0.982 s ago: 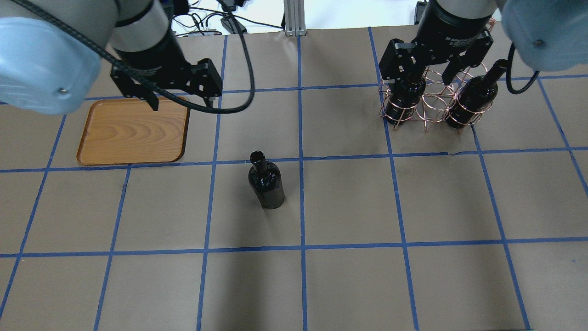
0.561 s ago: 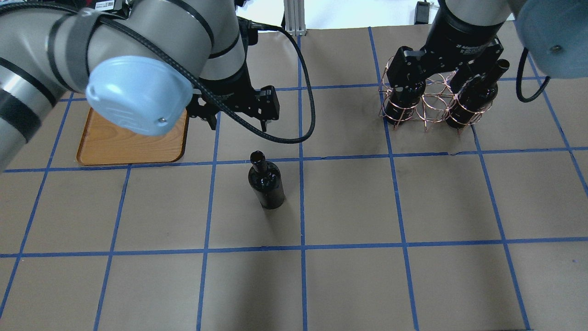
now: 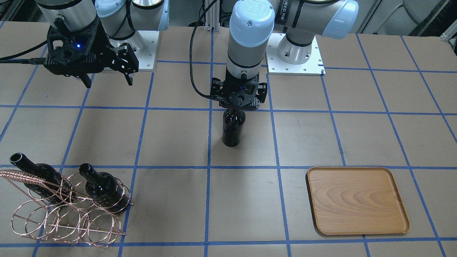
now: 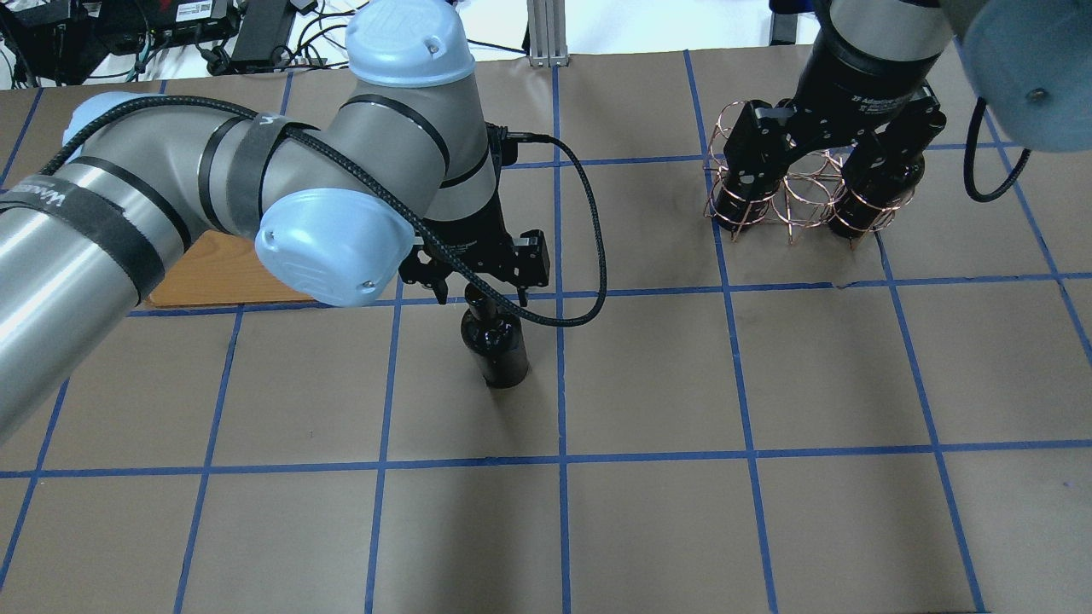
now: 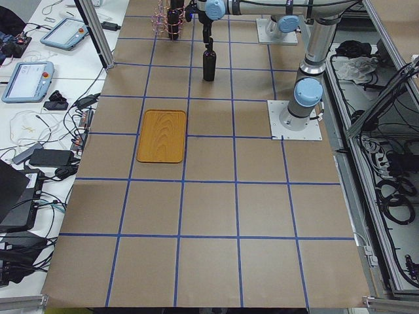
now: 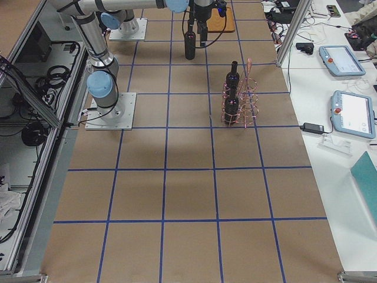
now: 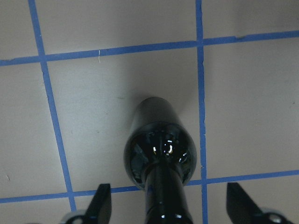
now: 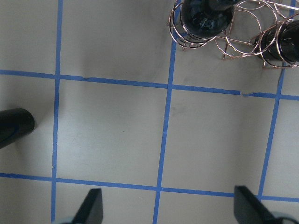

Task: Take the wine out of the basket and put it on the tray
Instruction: 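Grasp the standing bottle's neck with the left gripper and lift it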

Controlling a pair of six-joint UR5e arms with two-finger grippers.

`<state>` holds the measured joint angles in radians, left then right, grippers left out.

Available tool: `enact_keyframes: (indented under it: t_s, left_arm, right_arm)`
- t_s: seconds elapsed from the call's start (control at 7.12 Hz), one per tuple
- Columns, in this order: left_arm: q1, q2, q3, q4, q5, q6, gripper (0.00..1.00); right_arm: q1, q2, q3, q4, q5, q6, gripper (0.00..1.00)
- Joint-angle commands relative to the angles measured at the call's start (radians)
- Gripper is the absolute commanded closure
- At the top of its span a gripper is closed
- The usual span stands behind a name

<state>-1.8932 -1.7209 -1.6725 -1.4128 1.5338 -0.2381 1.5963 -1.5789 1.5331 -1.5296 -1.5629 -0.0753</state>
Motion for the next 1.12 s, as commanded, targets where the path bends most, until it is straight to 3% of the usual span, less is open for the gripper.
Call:
enact_keyframes:
  t_s: [0.0, 0.14, 0.42, 0.56, 0.98]
  left_arm:
    - [0.002, 0.013, -0.003, -0.006, 0.009, 0.005, 0.86]
    - [0.002, 0.012, -0.003, -0.006, 0.009, 0.005, 0.98]
    - [0.037, 0.032, 0.020, -0.006, 0.037, 0.063, 1.00]
    - [0.101, 0.029, 0.066, -0.047, 0.084, 0.139, 1.00]
    - [0.412, -0.032, 0.216, -0.060, 0.088, 0.539, 1.00]
  right_arm:
    - [-0.010, 0.010, -0.005, 0.002, -0.002, -0.001, 0.00]
    - [-0.013, 0.007, -0.005, 0.035, 0.004, 0.003, 0.00]
    - [-0.032, 0.036, -0.004, 0.181, 0.013, 0.009, 0.00]
    - [-0.033, 0.028, -0.007, 0.177, 0.011, 0.011, 0.00]
    - [-0.033, 0.022, -0.014, 0.171, 0.000, 0.017, 0.00]
